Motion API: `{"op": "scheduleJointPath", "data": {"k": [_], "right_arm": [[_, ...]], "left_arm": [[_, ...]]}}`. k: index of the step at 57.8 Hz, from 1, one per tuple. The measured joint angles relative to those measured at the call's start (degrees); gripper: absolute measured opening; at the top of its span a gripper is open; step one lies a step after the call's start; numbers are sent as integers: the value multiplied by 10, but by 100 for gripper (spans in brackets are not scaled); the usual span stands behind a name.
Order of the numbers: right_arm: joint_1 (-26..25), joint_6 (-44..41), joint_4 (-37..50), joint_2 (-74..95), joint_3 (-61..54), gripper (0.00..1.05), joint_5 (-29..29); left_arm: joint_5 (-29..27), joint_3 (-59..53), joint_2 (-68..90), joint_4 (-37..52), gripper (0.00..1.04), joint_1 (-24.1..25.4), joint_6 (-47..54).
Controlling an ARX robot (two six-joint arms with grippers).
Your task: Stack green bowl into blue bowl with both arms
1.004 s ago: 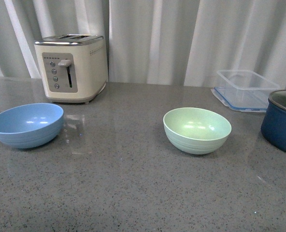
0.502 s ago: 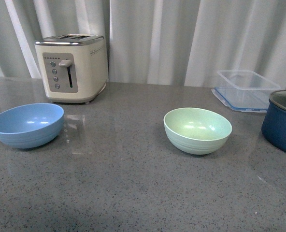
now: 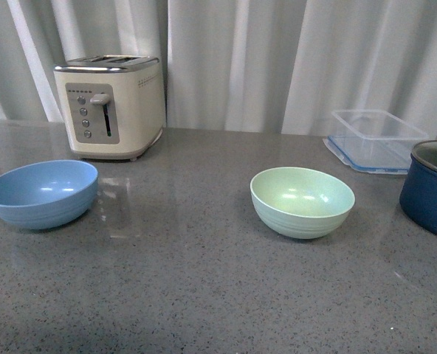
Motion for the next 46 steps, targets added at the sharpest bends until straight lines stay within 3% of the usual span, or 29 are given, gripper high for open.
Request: {"op": "scheduleJointPath", "data": {"k": [29,46], "right_arm": [[0,0,0,0,0,95,0],[0,0,0,0,0,95,0]], "left_arm": [[-6,164,223,-61,98,-12,-20],[-33,218,275,-90,98,-26,-19]]}}
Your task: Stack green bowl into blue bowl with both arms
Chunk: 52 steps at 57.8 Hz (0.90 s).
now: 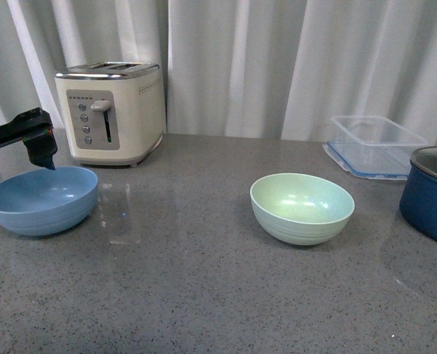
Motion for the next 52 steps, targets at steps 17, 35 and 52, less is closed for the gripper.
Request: {"op": "scheduleJointPath", "data": {"k": [17,35,52], "right_arm": [[0,0,0,0,0,95,0],[0,0,0,0,0,95,0],[0,0,0,0,0,95,0]], "left_arm": [[-15,25,31,-32,98,-2,9],[-20,32,46,-41,54,4,16],[-12,32,52,-46,8,15,17]]}}
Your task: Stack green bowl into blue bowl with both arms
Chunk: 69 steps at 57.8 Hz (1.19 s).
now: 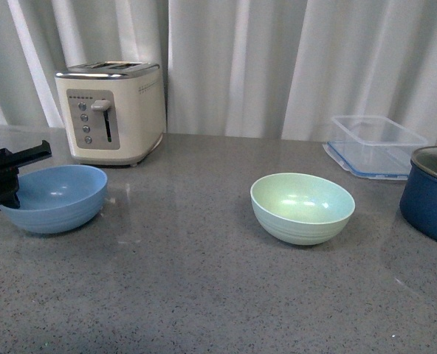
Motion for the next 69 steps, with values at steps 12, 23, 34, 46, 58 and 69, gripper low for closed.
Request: {"op": "scheduleJointPath", "data": {"k": [12,23,34,46,58,69], "right_arm": [[0,0,0,0,0,95,0],[0,0,0,0,0,95,0],[0,0,0,0,0,95,0],[0,0,0,0,0,95,0],[0,0,0,0,0,95,0],[0,0,0,0,0,95,0]], "left_arm": [[26,1,-11,-9,4,-2,-4],[53,2,-47,-13,4,-28,-13],[49,21,-73,-17,4,-75,-17],[26,40,-54,-20,4,-137,-28],[-12,64,-10,-25,4,-176,-37],[-28,89,35,-36,4,-198,-46]]}}
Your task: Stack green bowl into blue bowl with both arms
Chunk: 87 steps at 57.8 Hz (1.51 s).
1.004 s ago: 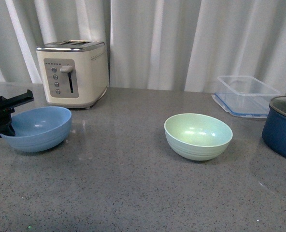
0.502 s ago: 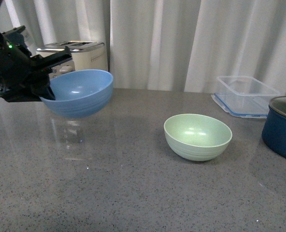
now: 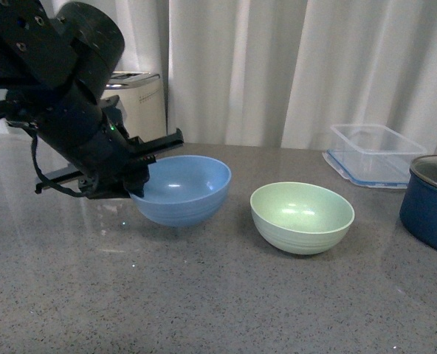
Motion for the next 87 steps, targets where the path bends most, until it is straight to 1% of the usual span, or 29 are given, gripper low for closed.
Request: {"op": "scheduleJointPath", "data": {"k": [12,17,18,22,24,26,27,28,34,35,40,43,44,45,46,47,48,50,51,53,54,56,57,68,71,73,78,84,87], "right_arm": [[0,0,0,0,0,95,0],[0,0,0,0,0,95,0],[0,0,0,0,0,95,0],[0,0,0,0,0,95,0],[0,0,0,0,0,95,0],[0,0,0,0,0,95,0],[0,0,0,0,0,95,0],[0,0,0,0,0,95,0],[0,0,0,0,0,95,0],[0,0,0,0,0,95,0],[0,0,0,0,0,95,0],[0,0,0,0,0,95,0],[0,0,0,0,0,95,0],[0,0,0,0,0,95,0],[0,0,0,0,0,95,0],[0,0,0,0,0,95,0],[0,0,0,0,0,95,0],[0,0,0,0,0,95,0],[0,0,0,0,0,95,0],[0,0,0,0,0,95,0],[0,0,0,0,0,95,0],[0,0,0,0,0,95,0],[0,0,0,0,0,95,0],[0,0,0,0,0,95,0],[0,0,0,0,0,95,0],[0,0,0,0,0,95,0],[0,0,0,0,0,95,0],[0,0,0,0,0,95,0],[0,0,0,0,0,95,0]], "left_arm": [[-15,31,44,-7,4,-11,-7],[-13,34,49,-6,21,-11,-10],[-11,34,48,-6,26,-11,-10],[-1,34,42,-6,37,-11,-11],[2,34,39,-6,40,-11,-10],[7,33,31,-6,47,-11,-9],[13,31,23,-6,53,-10,-9],[13,30,18,-6,55,-9,-9],[25,2,-38,12,74,0,10],[26,-3,-45,16,76,2,12],[28,-54,-110,82,90,16,49],[37,-102,-161,152,99,29,78],[38,-122,-182,177,100,34,92],[35,-132,-192,191,100,36,99],[21,-153,-211,222,97,37,116],[0,-177,-231,263,93,41,135],[-9,-188,-239,282,92,42,139],[-36,-234,-271,354,85,49,175],[-38,-245,-279,370,83,50,181],[-38,-290,-306,422,76,56,200],[-38,-301,-312,433,74,57,202],[-36,-343,-332,466,67,61,214],[-35,-354,-336,473,65,62,217],[-13,-523,-387,538,31,76,237],[-9,-548,-402,548,24,79,238],[-8,-569,-419,558,17,82,239],[-3,-607,-452,573,3,89,240],[4,-664,-491,585,4,99,243],[36,-691,-511,586,4,120,243]]}}
